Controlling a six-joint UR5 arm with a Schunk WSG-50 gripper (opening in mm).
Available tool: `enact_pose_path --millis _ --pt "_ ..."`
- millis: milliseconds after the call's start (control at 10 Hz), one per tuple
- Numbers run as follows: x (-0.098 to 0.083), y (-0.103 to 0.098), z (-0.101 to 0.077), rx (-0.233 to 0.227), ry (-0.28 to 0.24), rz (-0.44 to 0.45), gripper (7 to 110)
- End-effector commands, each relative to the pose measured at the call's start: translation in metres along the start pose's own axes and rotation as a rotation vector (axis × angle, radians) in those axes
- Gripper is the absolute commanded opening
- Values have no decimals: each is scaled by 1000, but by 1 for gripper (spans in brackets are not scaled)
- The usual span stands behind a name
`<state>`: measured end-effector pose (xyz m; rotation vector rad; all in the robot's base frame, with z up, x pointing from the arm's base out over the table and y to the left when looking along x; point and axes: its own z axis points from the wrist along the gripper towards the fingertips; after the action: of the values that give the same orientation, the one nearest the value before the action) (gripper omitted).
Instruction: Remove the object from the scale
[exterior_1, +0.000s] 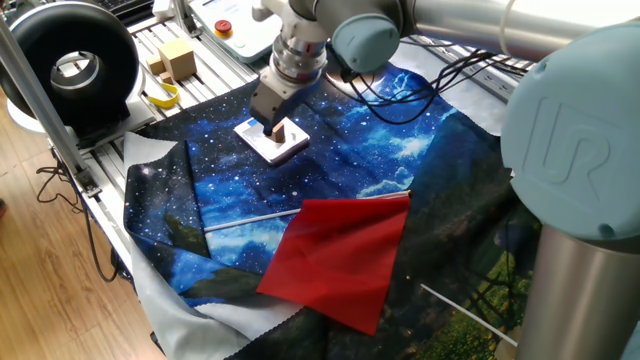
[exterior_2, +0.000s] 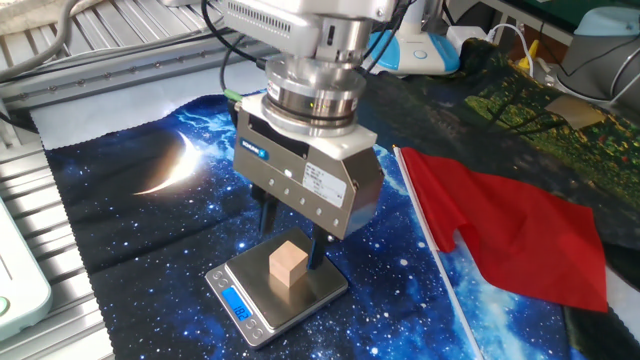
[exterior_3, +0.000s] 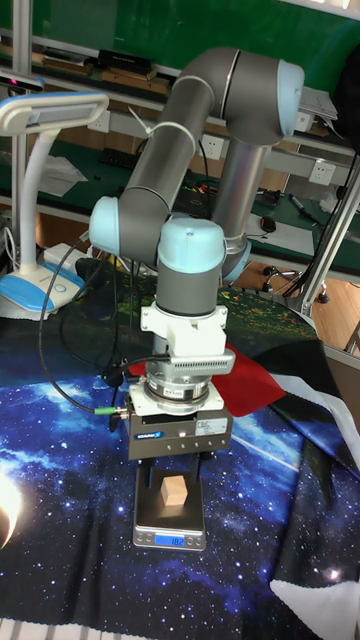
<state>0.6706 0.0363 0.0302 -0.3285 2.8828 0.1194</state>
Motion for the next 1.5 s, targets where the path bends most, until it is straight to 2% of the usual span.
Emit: enact_pose_path --millis 0,500,600,800,1100,1200,1400 --pt "-3 7 3 0 0 27 66" --pt "-8 6 10 12 4 53 66" --pt "-9 5 9 13 4 56 44" --pt "-9 4 9 18 5 67 44" --pt "-7 -3 8 50 13 121 44" --pt "-7 -4 8 55 15 129 7" --pt "-7 -3 7 51 14 139 7"
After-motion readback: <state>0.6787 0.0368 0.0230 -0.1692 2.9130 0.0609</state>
